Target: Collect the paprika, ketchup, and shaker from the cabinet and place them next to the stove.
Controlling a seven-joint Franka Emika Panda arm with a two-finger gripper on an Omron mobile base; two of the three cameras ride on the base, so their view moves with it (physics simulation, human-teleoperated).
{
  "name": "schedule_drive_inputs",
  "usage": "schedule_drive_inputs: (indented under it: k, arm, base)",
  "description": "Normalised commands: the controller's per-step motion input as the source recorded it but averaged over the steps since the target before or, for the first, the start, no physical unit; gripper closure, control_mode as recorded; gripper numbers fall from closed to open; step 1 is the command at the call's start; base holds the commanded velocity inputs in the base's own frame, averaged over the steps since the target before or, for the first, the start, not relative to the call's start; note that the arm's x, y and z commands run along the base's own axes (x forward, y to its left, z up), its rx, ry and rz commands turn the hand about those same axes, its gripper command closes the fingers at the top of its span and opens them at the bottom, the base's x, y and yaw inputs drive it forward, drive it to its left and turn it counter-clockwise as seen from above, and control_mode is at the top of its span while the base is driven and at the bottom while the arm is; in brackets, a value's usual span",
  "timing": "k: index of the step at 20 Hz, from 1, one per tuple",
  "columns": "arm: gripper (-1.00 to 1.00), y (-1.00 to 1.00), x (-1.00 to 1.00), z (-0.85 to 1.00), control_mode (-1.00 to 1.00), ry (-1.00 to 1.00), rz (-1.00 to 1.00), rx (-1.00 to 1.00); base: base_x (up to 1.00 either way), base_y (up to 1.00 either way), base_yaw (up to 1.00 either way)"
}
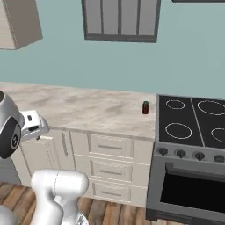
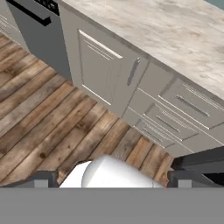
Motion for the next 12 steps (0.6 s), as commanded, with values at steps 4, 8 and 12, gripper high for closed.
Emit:
schedule_drive_inputs:
  k: [4,8,12]
  arm:
    - [-1.00,0.00,0.00,0.00,1.00,0.00,0.00,0.00]
    - [-1.00,0.00,0.00,0.00,1.00,0.00,0.00,0.00]
    - [-1.00,0.00,0.00,0.00,1.00,0.00,0.00,0.00]
  base:
    - [-0.34,1.00,0.00]
    - [-0.21,1.00,0.00]
    - [-0.16,1.00,-0.01]
